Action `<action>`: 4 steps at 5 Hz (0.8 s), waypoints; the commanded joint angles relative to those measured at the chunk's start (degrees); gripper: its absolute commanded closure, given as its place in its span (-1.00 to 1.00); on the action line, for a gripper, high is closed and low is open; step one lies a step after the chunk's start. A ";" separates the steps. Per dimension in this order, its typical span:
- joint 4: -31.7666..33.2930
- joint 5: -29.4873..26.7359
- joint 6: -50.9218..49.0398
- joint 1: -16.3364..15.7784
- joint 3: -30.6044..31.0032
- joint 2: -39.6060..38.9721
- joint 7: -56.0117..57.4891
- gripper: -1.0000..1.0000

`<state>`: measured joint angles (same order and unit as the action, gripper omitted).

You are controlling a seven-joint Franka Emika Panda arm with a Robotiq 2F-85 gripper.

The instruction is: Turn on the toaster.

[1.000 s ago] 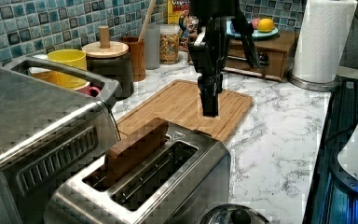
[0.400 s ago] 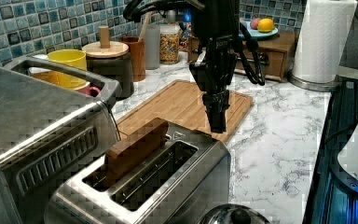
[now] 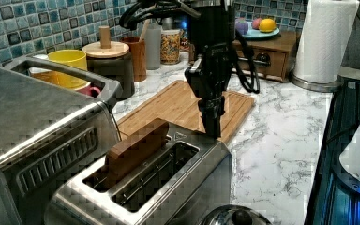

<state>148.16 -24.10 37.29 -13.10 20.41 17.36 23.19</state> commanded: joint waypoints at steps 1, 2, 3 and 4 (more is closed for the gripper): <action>-6.23 2.61 1.88 3.55 -0.23 -7.91 -9.06 1.00; -3.88 0.84 2.73 2.84 -1.58 -8.69 -8.08 1.00; 1.57 -1.28 7.15 2.05 -0.21 -8.17 -5.45 1.00; 5.04 -1.79 8.88 1.74 -0.21 -11.55 -4.15 1.00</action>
<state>146.60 -24.30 39.81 -11.72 20.59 8.98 18.07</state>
